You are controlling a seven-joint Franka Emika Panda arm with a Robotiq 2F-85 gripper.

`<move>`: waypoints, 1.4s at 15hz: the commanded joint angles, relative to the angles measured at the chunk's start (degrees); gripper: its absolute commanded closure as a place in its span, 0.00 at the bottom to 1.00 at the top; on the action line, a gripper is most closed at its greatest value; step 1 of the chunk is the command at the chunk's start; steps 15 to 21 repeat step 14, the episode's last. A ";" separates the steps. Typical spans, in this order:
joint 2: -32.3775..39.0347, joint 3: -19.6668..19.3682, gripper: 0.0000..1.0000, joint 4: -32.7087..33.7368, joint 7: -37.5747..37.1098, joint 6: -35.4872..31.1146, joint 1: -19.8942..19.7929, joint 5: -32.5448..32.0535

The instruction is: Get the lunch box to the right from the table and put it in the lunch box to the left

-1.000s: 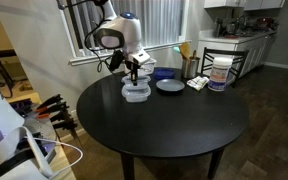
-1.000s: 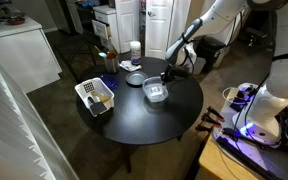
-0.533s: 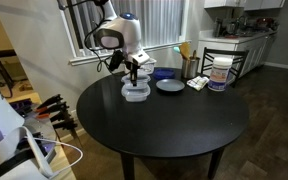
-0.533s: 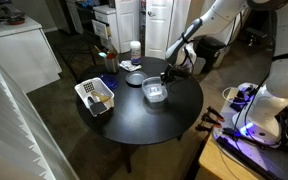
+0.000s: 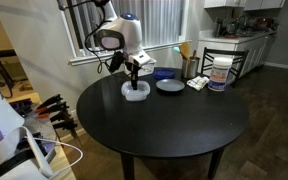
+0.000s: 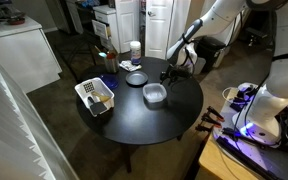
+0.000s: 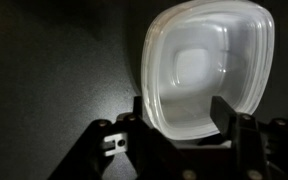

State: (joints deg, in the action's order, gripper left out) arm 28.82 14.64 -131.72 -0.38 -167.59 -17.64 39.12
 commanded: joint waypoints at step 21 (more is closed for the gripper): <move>-1.49 -0.06 0.00 -0.41 1.87 0.08 -0.11 -0.69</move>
